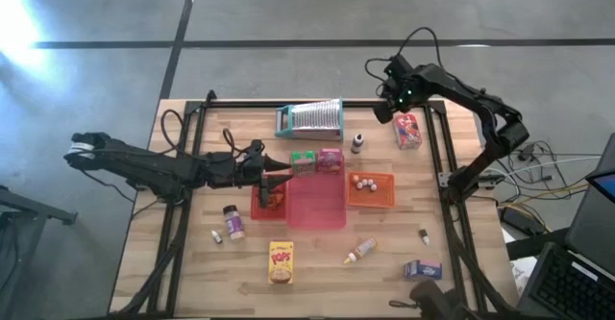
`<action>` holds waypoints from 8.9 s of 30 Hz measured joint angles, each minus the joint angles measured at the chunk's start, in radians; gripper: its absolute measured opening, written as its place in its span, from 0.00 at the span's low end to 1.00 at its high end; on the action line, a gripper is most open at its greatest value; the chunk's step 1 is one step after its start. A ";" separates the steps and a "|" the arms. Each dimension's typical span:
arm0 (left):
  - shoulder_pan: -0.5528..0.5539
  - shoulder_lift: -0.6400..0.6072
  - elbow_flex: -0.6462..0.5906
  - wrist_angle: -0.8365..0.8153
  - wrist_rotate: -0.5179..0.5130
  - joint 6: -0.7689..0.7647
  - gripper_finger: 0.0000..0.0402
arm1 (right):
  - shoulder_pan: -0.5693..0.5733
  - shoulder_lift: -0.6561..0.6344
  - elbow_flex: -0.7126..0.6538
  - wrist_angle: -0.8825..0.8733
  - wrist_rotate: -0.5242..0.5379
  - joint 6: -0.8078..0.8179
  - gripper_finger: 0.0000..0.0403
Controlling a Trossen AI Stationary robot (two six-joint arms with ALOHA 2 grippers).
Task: Pick & Place Kitchen Items
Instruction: Put the red cereal box into the pink bin
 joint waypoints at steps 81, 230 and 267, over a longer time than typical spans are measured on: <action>-0.001 0.000 0.000 -0.008 0.008 -0.016 0.36 | -0.114 0.039 -0.186 0.100 0.149 0.238 0.99; 0.115 0.327 0.519 -0.151 0.274 -0.401 0.36 | 1.297 -0.509 -0.359 0.391 0.732 0.019 0.73; 0.159 0.437 0.697 -0.378 0.459 -0.561 0.63 | 1.314 -0.099 0.151 -0.035 0.907 -0.020 0.73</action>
